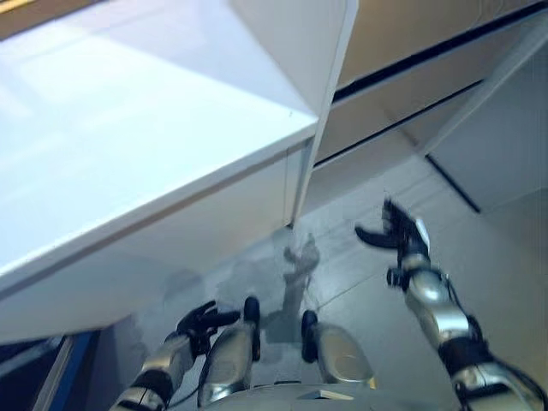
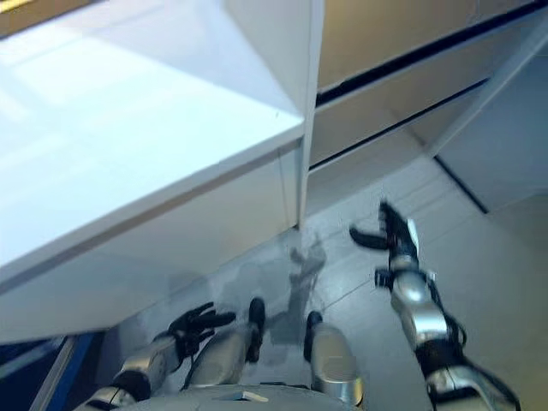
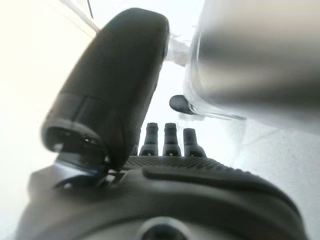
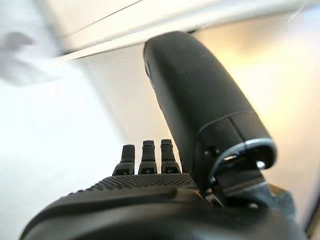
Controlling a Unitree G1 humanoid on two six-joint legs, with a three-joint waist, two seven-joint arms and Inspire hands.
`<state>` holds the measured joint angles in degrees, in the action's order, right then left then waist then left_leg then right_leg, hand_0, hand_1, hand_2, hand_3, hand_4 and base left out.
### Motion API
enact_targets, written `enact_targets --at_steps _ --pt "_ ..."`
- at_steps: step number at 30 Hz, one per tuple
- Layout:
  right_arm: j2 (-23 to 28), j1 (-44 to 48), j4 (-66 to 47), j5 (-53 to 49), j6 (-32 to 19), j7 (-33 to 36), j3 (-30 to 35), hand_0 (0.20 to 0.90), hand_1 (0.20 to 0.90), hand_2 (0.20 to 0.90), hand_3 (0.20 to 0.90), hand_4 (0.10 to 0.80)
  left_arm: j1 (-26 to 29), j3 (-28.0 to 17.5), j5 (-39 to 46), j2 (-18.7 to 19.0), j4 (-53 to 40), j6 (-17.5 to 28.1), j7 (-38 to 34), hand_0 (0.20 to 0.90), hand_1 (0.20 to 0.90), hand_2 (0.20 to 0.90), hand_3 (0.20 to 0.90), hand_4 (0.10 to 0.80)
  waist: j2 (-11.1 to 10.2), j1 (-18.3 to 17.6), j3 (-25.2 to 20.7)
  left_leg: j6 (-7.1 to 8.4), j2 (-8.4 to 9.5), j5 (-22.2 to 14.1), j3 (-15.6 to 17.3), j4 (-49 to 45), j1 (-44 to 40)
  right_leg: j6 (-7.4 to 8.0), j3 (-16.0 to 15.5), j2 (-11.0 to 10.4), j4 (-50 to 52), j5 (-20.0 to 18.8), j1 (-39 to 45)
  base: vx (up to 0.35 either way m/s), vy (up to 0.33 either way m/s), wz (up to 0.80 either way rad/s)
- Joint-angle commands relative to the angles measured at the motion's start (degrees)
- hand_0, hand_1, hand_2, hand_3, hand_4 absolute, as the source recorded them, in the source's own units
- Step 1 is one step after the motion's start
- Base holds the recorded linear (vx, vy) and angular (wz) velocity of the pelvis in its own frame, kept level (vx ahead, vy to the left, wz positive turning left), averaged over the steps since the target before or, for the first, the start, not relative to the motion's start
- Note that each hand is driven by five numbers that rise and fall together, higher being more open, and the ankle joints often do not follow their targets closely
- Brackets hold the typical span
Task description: Put drinks into fridge and close the fridge
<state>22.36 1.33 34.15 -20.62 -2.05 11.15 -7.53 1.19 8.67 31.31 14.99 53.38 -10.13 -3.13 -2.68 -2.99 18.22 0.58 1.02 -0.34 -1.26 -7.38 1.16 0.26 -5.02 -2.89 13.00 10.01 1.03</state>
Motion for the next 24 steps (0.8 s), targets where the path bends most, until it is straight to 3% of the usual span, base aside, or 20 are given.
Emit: enact_targets --at_steps 1,4,11,24 --pt "0.03 0.10 1.82 0.16 -2.96 -4.00 0.01 0.900 0.900 0.900 0.900 0.800 -1.75 -0.47 -2.33 1.81 1.29 2.03 1.57 0.900 0.900 0.900 0.900 0.800 0.29 -0.44 -7.36 -1.73 0.87 -4.11 4.08 1.61 -2.77 2.55 1.19 0.72 -6.92 -7.86 -0.51 -0.017 -0.008 -0.10" --pt "-2.45 -1.67 19.84 5.92 -3.29 -9.95 0.34 0.900 0.900 0.900 0.900 0.800 -2.45 -2.42 -4.50 1.60 8.52 6.89 4.46 0.900 0.900 0.900 0.900 0.800 0.02 0.17 -10.20 -1.00 0.13 -2.51 5.54 6.88 -5.72 3.35 0.32 1.08 -13.17 -10.60 2.34 -0.009 -0.006 -0.16" --pt "-6.16 -4.39 36.32 6.19 1.80 -15.14 0.44 0.900 0.900 0.900 0.900 0.800 -2.90 -1.98 -10.60 0.52 16.32 13.18 7.37 0.900 0.900 0.900 0.900 0.800 0.53 0.59 -11.83 -0.62 -0.50 -1.16 5.40 9.24 -5.95 3.05 0.07 1.67 -13.73 -10.03 3.06 -0.013 -0.003 -0.08" --pt "-7.69 -4.44 38.20 8.42 2.50 -17.52 -0.73 0.900 0.900 0.900 0.900 0.800 -3.34 -1.22 -9.33 -1.14 17.73 14.38 8.10 0.900 0.900 0.900 0.900 0.800 1.41 0.05 -12.41 -1.51 0.05 -2.54 5.08 8.73 -6.35 2.90 1.05 1.91 -13.11 -8.99 2.84 -0.002 0.015 -0.05"
